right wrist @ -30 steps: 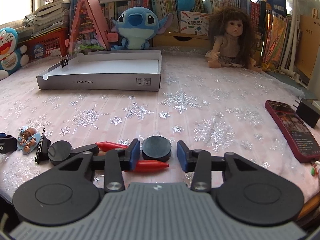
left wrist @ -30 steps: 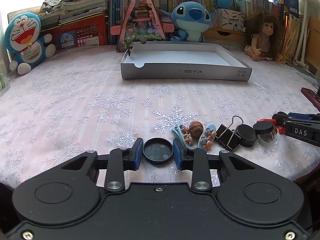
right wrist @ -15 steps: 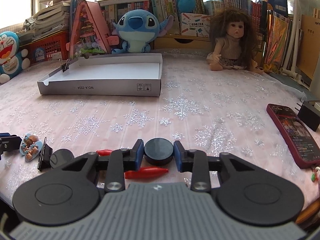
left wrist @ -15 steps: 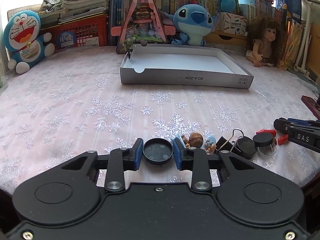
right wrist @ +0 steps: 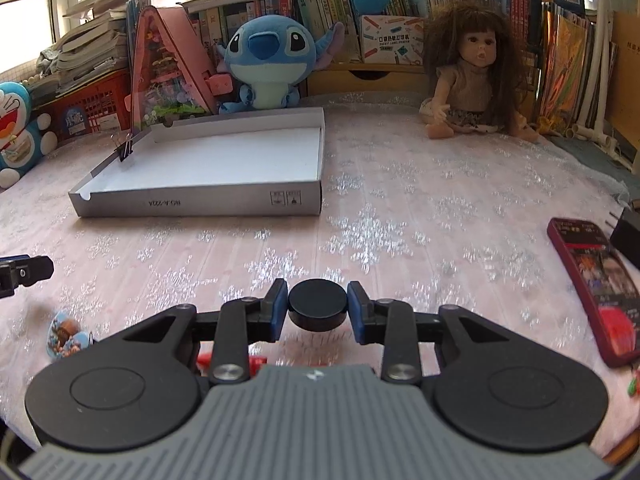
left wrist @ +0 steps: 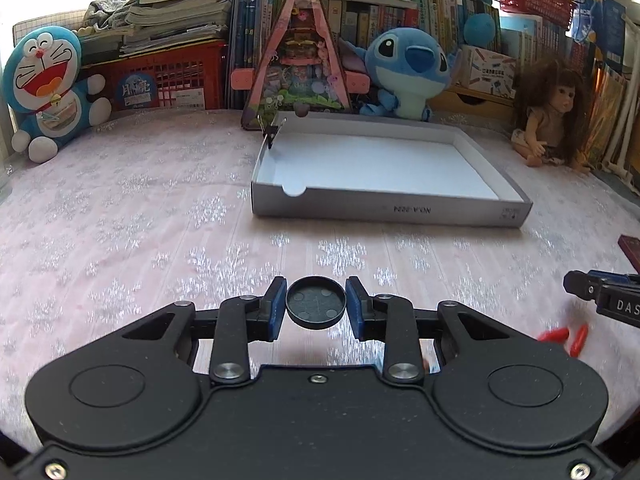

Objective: Organize rigid objects
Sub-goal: 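Carry both black discs over the white box with both tools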

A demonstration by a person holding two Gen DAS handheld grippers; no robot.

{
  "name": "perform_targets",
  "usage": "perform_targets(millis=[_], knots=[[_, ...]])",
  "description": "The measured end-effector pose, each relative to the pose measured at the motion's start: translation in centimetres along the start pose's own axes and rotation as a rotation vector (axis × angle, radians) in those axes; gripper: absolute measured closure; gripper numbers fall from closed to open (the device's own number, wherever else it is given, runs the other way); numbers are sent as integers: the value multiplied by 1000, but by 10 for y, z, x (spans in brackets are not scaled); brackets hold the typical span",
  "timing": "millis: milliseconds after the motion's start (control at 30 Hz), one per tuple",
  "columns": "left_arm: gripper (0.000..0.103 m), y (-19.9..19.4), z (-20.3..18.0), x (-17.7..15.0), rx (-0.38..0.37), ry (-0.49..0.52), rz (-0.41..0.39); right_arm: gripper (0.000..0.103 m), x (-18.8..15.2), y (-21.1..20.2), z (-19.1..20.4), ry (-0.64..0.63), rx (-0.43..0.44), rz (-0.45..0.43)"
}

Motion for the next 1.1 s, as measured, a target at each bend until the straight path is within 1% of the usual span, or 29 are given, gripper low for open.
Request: perform_targets(millis=[133, 400, 567, 667, 733, 800, 900, 1000, 1100], knots=[[73, 8, -3, 21, 3, -4, -19, 66, 16, 3, 2, -17, 10, -8], [73, 33, -15, 58, -6, -27, -28, 66, 45, 22, 11, -64, 25, 0], [73, 54, -19, 75, -40, -58, 10, 66, 63, 37, 16, -98, 47, -7], [73, 67, -20, 85, -47, -74, 31, 66, 73, 47, 17, -107, 37, -6], [73, 76, -22, 92, -54, -86, 45, 66, 80, 55, 18, -98, 66, 1], [73, 85, -23, 100, -49, -94, 48, 66, 87, 63, 18, -84, 93, 7], [73, 96, -28, 114, -37, -92, 35, 66, 96, 78, 17, -63, 97, 18], [73, 110, -37, 124, -19, -69, 25, 66, 103, 92, 17, -52, 105, 17], [73, 125, -48, 127, -3, -45, 27, 66, 105, 107, 16, -31, 102, 35]])
Point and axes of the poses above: each gripper's, at about its wrist camera, not at the fingertips, and y roughly the way its jaws point, z to its left, x to its top, the point moved 8 cm from there along y, roughly the way its jaws point, and after that the axes turned 11 degrees about x, right-handed, at the moved point
